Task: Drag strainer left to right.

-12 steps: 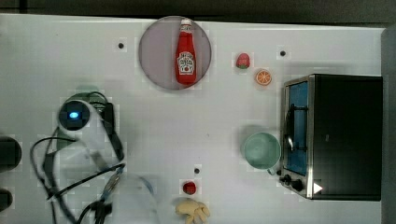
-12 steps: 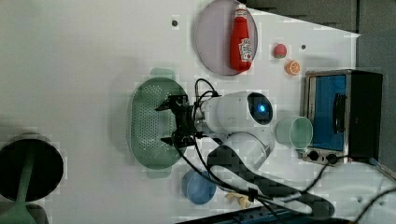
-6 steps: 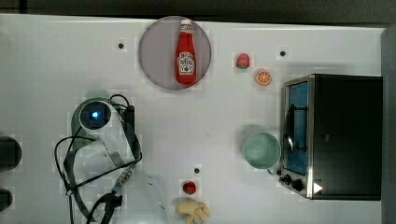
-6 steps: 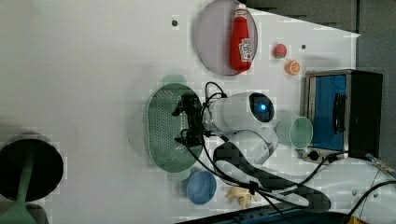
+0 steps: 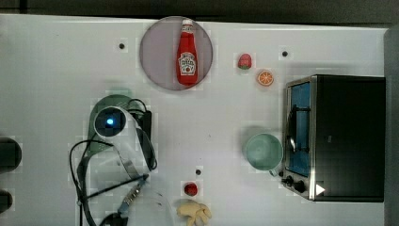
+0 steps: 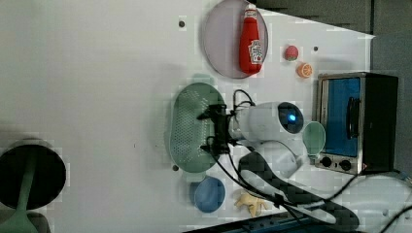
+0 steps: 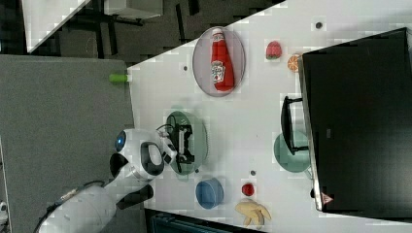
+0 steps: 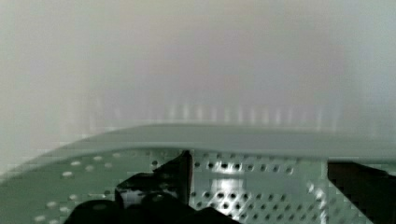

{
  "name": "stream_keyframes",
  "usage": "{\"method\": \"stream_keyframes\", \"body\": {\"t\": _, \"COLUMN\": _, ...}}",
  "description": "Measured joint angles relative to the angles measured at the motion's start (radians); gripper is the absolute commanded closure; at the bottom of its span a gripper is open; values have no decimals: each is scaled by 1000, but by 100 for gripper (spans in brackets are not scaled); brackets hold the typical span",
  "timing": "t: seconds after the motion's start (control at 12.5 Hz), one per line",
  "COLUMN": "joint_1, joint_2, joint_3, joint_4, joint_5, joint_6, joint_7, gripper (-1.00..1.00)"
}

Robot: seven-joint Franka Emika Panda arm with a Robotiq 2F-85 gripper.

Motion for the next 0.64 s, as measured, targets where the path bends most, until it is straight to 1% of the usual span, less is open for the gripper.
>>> {"method": "stream_keyframes", "body": {"t": 0.16, "joint_1": -13, "joint_2": -61, "joint_3": -32, "joint_4": -51, "joint_5": -1, "joint_6": -11, "joint_7": -10, "gripper": -100}}
{"method": "stream_keyframes", "body": {"t": 0.32, "joint_1": -51, "joint_2": -68, "joint_3": -46, "joint_4": -43, "joint_5": 9, "joint_6": -8, "joint_7": -51, "gripper": -100}}
{"method": "stream_keyframes", "body": {"t": 0.4, "joint_1": -55, "joint_2": -69, "joint_3": -75, "joint_4": -49, "joint_5": -4, "joint_6": -4, "joint_7": -73, "gripper": -100}}
{"method": "stream_keyframes", "body": {"t": 0.56, "joint_1": -43, "joint_2": -68, "joint_3": -173, "joint_4": -66, "joint_5": -1, "joint_6": 33, "joint_7": -112, "gripper": -100}}
{"method": "stream_keyframes", "body": {"t": 0.64, "joint_1": -55, "joint_2": -67, "joint_3": -205, "joint_4": -78, "joint_5": 4, "joint_6": 46, "joint_7": -140, "gripper": -100}}
